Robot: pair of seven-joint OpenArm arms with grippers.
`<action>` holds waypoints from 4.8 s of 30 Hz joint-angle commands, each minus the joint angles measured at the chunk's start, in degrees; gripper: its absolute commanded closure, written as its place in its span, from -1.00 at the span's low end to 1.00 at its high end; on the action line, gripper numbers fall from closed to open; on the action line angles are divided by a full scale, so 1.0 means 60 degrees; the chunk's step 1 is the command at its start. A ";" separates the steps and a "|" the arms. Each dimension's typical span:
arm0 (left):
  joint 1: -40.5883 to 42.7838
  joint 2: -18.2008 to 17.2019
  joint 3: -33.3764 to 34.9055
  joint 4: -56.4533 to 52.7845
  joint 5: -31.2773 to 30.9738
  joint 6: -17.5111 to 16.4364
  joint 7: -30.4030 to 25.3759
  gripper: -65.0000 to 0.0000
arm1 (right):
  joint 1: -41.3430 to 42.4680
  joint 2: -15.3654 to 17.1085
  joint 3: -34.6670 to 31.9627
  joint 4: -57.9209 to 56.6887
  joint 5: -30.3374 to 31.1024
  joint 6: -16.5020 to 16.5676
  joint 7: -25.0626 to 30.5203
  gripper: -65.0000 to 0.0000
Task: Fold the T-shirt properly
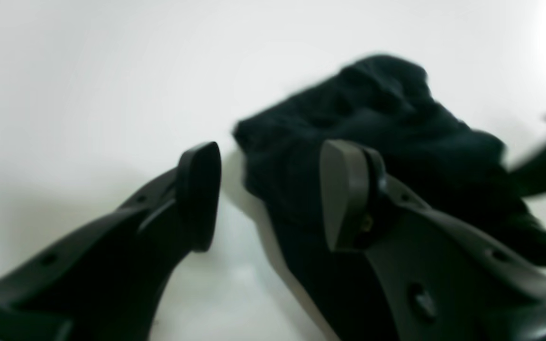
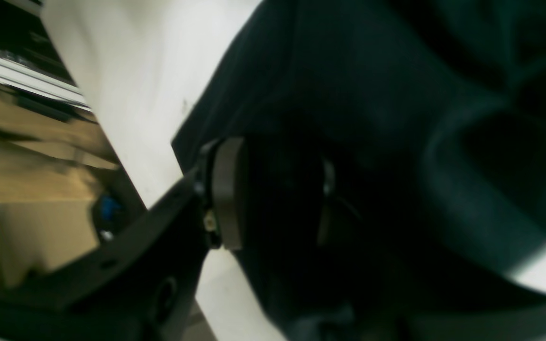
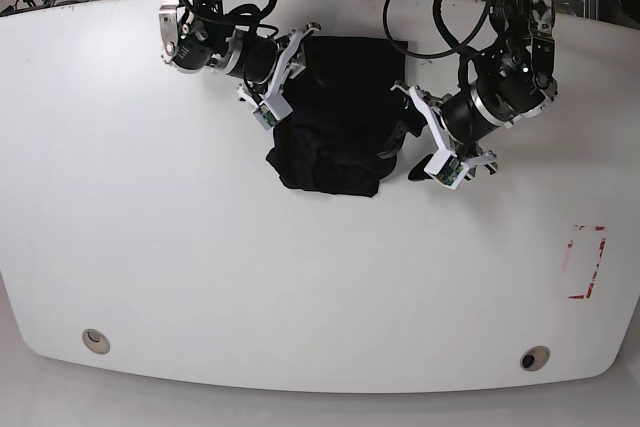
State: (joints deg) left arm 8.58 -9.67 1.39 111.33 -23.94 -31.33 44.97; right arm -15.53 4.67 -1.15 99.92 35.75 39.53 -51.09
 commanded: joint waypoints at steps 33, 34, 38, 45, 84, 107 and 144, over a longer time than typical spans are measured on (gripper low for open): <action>-0.1803 -0.0579 0.1358 -0.2562 -0.0207 -0.0544 -0.0308 0.06 | 0.0266 0.0578 -0.0783 -0.1481 -0.0309 0.0079 0.1270 0.42; -0.1935 -0.0564 0.1358 -0.2562 -0.0207 -0.0544 -0.0308 0.06 | 0.0266 0.0578 -0.0783 -0.1481 -0.0309 0.0079 0.1270 0.42; -0.2712 -0.0491 0.1358 -0.2665 -0.0207 -0.0500 -0.0308 0.06 | 0.0237 0.0578 -0.0783 -0.1481 -0.0309 0.0079 0.1284 0.42; -0.3928 0.0110 0.1358 -0.3749 0.0189 0.0702 -0.0352 0.05 | 0.0222 0.0578 -0.0783 -0.1466 -0.0309 0.0079 0.1284 0.42; -0.0514 -0.0637 0.1051 -0.0687 0.1200 -0.1445 0.1318 0.06 | 0.0281 0.0578 -0.0783 -0.1466 -0.0309 0.0079 0.1284 0.42; -0.3415 0.1473 0.1168 -0.3529 0.3705 -0.1174 -0.0294 0.06 | 0.0237 0.0578 -0.0798 -0.1466 -0.0324 0.0079 0.1299 0.42; -0.1100 0.0726 0.0216 -0.0965 0.3895 0.0160 -0.2345 0.05 | 0.0178 0.0519 -0.0798 -0.1071 -0.0998 0.0079 0.1299 0.42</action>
State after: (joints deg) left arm 0.95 -4.71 2.94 103.55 -0.12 -29.12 31.70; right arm -14.33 7.44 -6.00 93.08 31.77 40.53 -41.12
